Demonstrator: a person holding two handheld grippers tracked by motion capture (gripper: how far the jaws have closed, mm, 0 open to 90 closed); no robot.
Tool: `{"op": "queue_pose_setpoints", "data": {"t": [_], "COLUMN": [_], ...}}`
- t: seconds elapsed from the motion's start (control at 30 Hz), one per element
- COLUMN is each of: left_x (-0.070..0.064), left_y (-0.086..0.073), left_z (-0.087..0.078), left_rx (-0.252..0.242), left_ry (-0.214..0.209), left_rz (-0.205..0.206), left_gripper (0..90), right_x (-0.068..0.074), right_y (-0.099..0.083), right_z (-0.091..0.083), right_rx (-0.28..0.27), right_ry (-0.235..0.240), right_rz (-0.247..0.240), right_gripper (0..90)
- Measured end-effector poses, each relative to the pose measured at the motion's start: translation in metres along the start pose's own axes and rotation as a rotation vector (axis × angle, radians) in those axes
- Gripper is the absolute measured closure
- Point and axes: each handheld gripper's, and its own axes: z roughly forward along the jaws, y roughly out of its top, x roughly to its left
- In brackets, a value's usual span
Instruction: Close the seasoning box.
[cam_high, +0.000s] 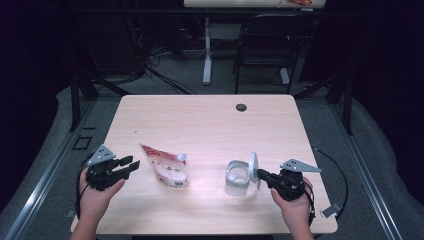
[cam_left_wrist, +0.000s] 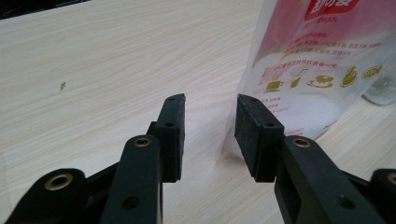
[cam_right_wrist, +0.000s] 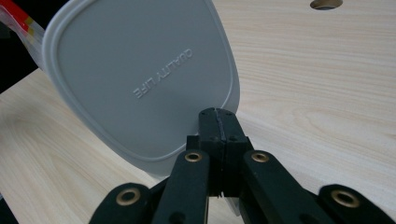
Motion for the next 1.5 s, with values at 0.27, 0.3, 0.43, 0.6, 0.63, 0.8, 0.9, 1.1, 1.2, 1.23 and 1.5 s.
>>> {"op": "queue_pose_setpoints", "data": {"t": [0.27,0.3,0.43,0.6,0.63,0.8,0.9,1.1,1.2,1.23,1.5], "left_x": [0.001,0.001,0.001,0.001,0.000,0.000,0.000,0.000,0.000,-0.001,0.000], "left_y": [0.000,0.000,0.000,0.000,0.000,0.000,0.000,-0.001,0.000,0.000,-0.001], "left_z": [-0.001,-0.001,0.000,0.000,0.000,0.000,0.001,0.001,0.001,0.001,0.002], "left_rx": [-0.002,-0.002,-0.002,0.001,0.000,0.003,0.004,0.004,0.003,0.002,0.003], "left_ry": [0.005,0.005,0.008,0.008,0.008,0.006,0.006,0.005,0.004,0.004,0.003], "left_rz": [0.004,0.002,0.002,0.002,0.002,0.004,0.007,0.007,0.010,0.007,0.005], "left_gripper": [63.3,63.3,63.1,63.1,63.1,63.0,63.2,63.3,63.3,63.3,63.3], "right_x": [-0.005,-0.006,-0.008,-0.010,-0.010,-0.007,-0.004,0.005,0.008,0.008,0.007], "right_y": [-0.006,-0.007,-0.011,-0.015,-0.016,-0.022,-0.026,-0.032,-0.033,-0.034,-0.032], "right_z": [0.003,0.003,0.001,-0.005,-0.006,-0.009,-0.011,-0.009,-0.003,-0.002,0.005], "right_rx": [0.002,0.005,0.006,0.011,0.015,0.032,0.052,0.077,0.100,0.105,0.119], "right_ry": [0.006,0.002,-0.017,-0.056,-0.067,-0.086,-0.099,-0.086,-0.086,-0.094,-0.099], "right_rz": [0.047,0.046,0.049,0.023,0.021,-0.005,-0.031,-0.055,-0.068,-0.077,-0.073], "right_gripper": [90.0,90.0,89.0,85.0,84.3,78.3,76.0,73.7,73.8,74.4,83.0]}}
